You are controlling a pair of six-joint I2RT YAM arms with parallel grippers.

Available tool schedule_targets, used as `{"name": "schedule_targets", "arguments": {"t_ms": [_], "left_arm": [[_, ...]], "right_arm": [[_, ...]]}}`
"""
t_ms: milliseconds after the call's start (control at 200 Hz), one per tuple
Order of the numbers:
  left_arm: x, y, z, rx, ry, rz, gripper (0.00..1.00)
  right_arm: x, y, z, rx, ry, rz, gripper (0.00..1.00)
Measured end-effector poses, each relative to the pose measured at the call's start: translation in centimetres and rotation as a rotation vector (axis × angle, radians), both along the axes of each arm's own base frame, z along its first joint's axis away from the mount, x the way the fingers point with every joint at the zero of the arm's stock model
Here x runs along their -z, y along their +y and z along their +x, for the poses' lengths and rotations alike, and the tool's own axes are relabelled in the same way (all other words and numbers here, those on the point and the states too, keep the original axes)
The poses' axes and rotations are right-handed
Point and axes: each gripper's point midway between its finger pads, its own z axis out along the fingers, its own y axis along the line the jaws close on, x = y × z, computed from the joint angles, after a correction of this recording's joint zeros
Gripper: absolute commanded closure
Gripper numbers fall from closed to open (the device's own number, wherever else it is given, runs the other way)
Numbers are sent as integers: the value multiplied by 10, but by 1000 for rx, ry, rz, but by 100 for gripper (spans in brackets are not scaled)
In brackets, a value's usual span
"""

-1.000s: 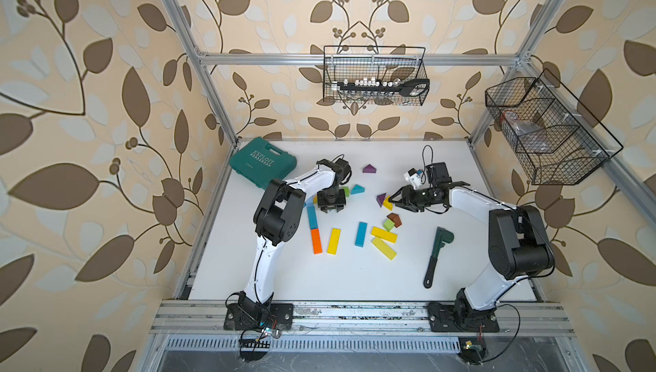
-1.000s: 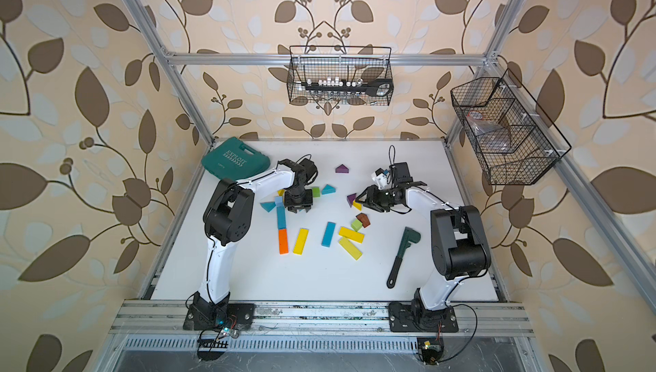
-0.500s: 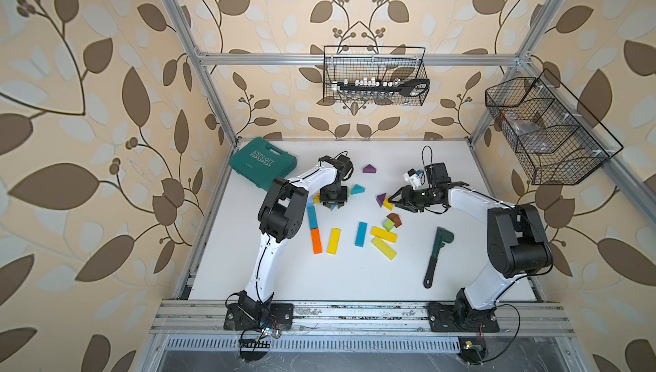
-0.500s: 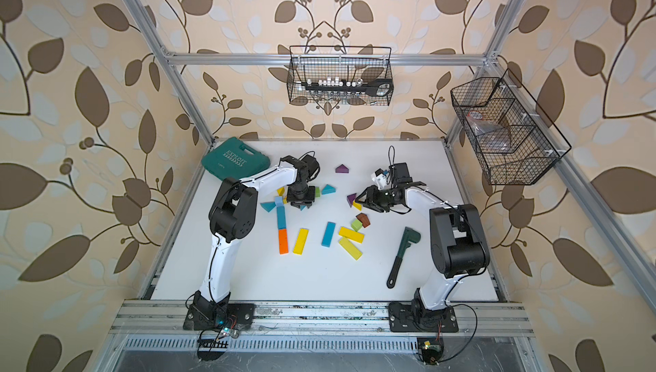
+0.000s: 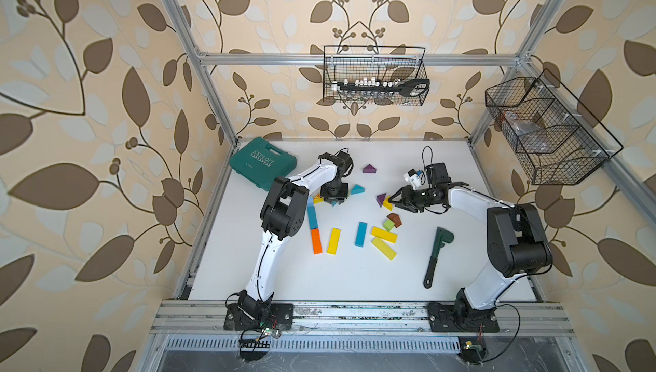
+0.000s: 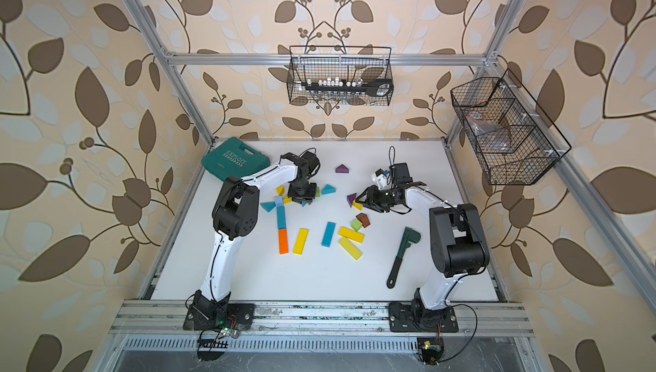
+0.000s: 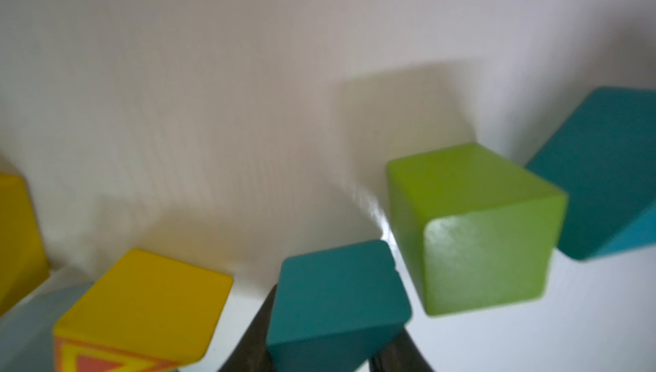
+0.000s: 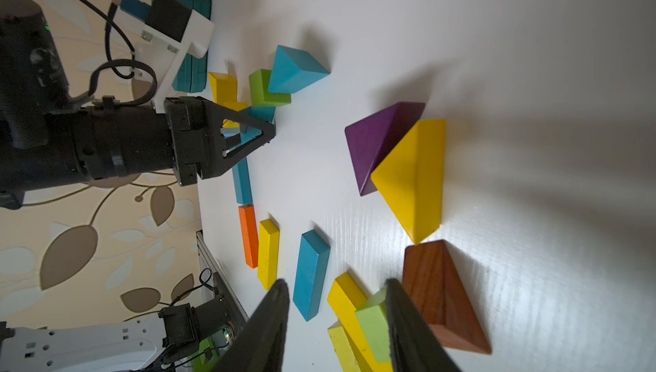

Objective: Assemble a small pinwheel with building blocks
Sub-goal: Assemble the building block at the center of the board.

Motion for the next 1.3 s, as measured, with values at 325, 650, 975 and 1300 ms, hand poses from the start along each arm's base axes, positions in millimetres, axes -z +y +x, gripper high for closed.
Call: {"name": "schedule_targets", "arguments": {"t_ms": [325,650,975,1300], "left_arm": [[-1,4,11,52,-18,-12,61],[-2,-3,15,111,-22,-43,61],[-4,-8,15,144,-22,-66,61],[-4,-7,13,140,-15,-63,53]], "right_arm": [[2,0,0,1,6,1,54],[7,1,0,1,22,7,54],[7,2,2,-2,15,15,54],[9,2,0,-1,22,5,54]]}}
